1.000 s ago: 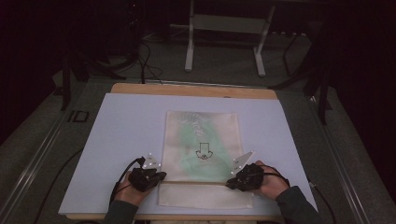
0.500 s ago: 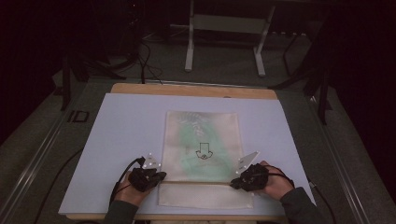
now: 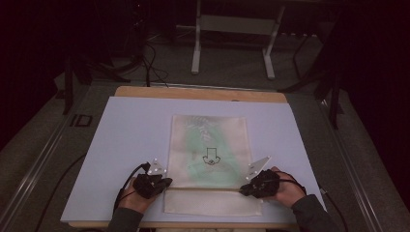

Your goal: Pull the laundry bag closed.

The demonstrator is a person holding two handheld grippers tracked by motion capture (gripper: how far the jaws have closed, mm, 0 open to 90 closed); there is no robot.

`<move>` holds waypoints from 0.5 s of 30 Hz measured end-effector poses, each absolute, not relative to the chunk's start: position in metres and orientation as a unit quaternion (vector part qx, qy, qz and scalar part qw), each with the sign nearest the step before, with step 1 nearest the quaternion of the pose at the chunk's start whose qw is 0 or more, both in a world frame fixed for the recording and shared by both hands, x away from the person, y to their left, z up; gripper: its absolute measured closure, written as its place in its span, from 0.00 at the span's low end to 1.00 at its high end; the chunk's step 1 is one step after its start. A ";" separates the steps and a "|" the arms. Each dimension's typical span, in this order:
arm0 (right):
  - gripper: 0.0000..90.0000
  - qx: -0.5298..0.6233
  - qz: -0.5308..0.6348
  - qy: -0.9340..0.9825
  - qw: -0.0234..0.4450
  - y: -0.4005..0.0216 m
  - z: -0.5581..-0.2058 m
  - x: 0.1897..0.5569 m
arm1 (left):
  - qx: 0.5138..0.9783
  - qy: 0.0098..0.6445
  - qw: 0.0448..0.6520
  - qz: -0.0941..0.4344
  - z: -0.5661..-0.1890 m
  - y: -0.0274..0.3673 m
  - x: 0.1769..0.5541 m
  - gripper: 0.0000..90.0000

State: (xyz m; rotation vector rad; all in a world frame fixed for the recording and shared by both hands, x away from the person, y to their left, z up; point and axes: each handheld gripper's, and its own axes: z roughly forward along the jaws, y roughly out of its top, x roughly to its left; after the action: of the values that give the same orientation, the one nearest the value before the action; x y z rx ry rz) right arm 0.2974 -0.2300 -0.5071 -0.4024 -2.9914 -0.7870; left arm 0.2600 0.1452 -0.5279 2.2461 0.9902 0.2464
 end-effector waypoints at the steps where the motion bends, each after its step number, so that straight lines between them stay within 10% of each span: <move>1: 0.92 -0.131 -0.252 -0.959 0.013 -0.231 -0.507 0.297 | 0.859 0.378 0.331 0.095 -0.528 0.145 0.260 0.99; 15: 0.92 -0.138 -0.256 -0.957 0.009 -0.241 -0.507 0.296 | 0.860 0.378 0.330 0.095 -0.528 0.145 0.260 0.99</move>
State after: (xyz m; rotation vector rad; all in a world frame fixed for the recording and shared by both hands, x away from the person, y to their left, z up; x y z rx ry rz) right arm 0.2958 -0.2406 -0.5074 -0.4310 -2.9890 -0.7996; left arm 0.2599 0.1452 -0.5278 2.2483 0.9890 0.2481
